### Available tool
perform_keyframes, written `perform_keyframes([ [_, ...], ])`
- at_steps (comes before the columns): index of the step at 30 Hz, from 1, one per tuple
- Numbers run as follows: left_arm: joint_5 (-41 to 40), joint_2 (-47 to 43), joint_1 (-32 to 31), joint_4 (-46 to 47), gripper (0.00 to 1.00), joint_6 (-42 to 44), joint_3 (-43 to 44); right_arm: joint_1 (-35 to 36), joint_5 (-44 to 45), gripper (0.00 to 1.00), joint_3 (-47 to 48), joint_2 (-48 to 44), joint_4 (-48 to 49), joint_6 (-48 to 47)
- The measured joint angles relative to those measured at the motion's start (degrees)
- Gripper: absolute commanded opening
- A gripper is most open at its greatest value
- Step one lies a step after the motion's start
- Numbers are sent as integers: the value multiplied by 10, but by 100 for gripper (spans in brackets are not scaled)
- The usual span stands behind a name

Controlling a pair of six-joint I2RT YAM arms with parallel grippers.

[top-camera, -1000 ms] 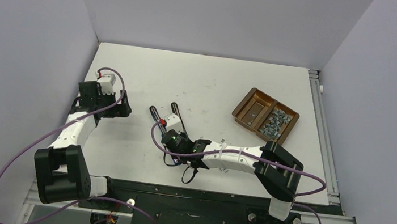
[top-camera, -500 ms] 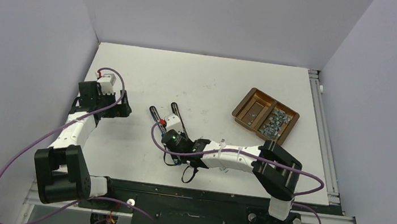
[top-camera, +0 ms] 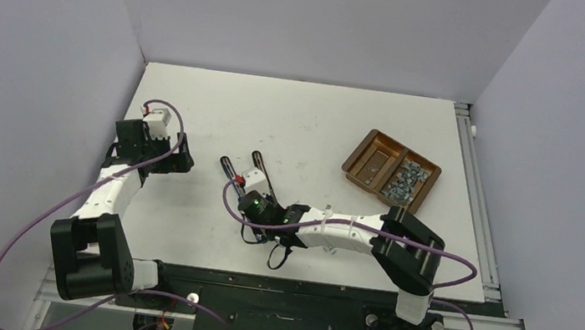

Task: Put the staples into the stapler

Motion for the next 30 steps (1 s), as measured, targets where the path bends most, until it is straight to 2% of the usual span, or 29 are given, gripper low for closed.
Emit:
perform_keyframes([
  [30, 0, 0, 0, -6, 96, 1, 10, 0, 1, 9, 27, 21, -11, -4],
])
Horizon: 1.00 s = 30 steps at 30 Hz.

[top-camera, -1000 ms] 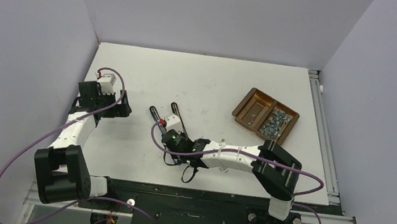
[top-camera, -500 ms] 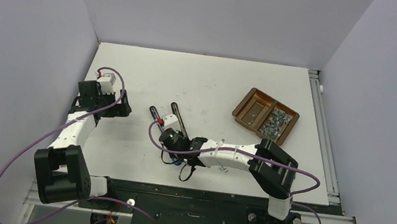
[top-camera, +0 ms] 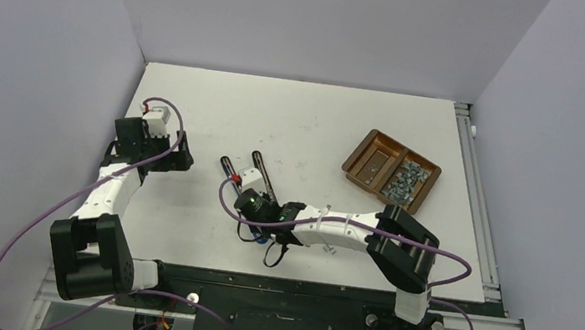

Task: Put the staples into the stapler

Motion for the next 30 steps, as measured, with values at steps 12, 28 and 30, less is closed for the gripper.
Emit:
perform_keyframes([
  [12, 0, 0, 0, -1, 96, 0, 6, 0, -9, 31, 2, 9, -13, -3],
  [28, 0, -2, 0, -6, 96, 0, 16, -20, -32, 39, 19, -16, -43, -14],
  [30, 0, -4, 0, -9, 96, 0, 19, -30, -40, 39, 21, -42, -49, -14],
])
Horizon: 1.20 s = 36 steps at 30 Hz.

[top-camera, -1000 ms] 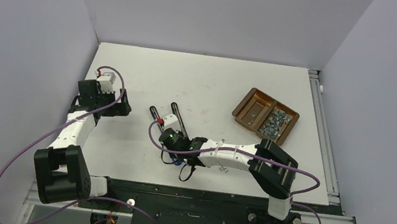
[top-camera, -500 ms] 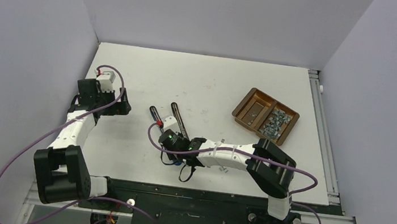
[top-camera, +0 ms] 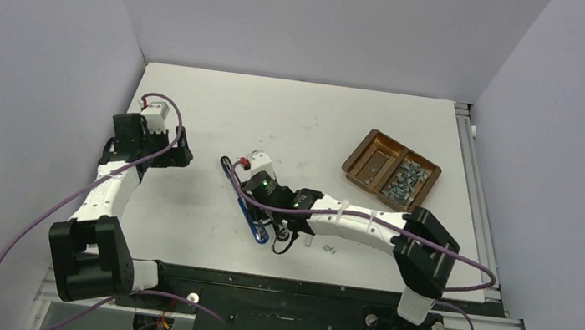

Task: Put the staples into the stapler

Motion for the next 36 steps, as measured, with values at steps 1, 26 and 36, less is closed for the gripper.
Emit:
perform_keyframes([
  [1, 0, 0, 0, -1, 96, 0, 1, -5, -5, 37, 1, -14, -2, 0],
  [26, 2, -1, 0, -18, 96, 14, 7, -93, -35, 45, -199, -198, -115, 136],
  [36, 2, -2, 0, -20, 96, 15, 7, -102, -66, 40, -204, -169, -115, 155],
])
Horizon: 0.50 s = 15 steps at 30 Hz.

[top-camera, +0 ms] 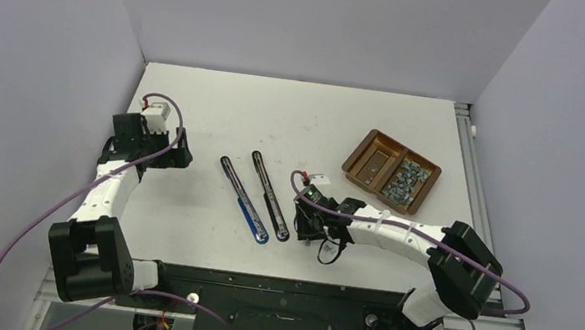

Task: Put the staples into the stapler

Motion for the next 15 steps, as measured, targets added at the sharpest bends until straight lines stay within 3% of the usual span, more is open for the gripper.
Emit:
perform_keyframes([
  [15, 0, 0, 0, -2, 96, 1, 2, -13, -20, 40, -7, 49, 8, 4],
])
